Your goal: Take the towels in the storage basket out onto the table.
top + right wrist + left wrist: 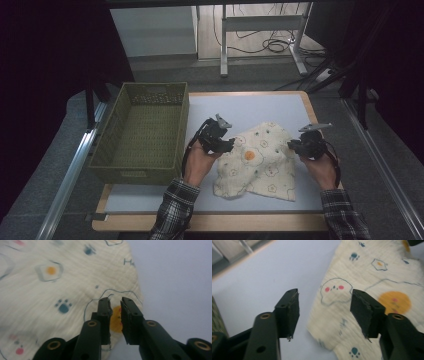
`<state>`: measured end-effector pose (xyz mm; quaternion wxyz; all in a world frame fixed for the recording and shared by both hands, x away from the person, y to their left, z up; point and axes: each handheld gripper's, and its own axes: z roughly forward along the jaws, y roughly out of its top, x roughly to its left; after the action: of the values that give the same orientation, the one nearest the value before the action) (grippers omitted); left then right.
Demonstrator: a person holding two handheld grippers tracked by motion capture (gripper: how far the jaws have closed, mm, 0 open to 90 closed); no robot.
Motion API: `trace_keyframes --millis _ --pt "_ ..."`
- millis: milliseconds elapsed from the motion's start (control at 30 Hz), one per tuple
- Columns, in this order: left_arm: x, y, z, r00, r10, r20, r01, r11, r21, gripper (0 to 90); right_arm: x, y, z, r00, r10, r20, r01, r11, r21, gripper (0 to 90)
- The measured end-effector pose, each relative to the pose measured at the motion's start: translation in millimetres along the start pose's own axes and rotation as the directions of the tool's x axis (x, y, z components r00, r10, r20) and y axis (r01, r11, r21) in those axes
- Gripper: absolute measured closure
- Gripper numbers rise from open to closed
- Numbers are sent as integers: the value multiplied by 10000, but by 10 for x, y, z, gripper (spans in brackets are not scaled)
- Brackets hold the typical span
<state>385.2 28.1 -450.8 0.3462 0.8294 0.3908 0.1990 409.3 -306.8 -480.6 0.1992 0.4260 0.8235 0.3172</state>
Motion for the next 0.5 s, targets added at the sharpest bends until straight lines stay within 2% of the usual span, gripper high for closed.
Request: trace_keyframes --millis 67,200,333,400,467,500 --pt "68 -56 122 9992 -404 4 404 9990 215 406 -54 -64 -18 9997 244 16 -244 9996 -117 703" --pt "127 -63 296 9979 -612 -199 621 9969 490 422 -121 -52 -45 9992 244 316 -239 9996 -162 653" --pt "231 -72 494 9936 -1000 -521 1029 9931 557 452 -150 -32 14 9990 316 321 -309 9993 -209 639" --pt "291 -101 603 9905 -1341 -309 1361 9880 736 451 -152 -31 59 9988 440 192 -435 9987 -259 608" --pt "306 -140 693 9891 -1461 -205 1474 9845 947 432 -154 -33 114 9983 577 -57 -578 9975 -394 562" --pt "308 -157 726 9891 -1464 -185 1475 9836 1041 425 -154 -31 140 9982 607 -29 -608 9975 -369 548"
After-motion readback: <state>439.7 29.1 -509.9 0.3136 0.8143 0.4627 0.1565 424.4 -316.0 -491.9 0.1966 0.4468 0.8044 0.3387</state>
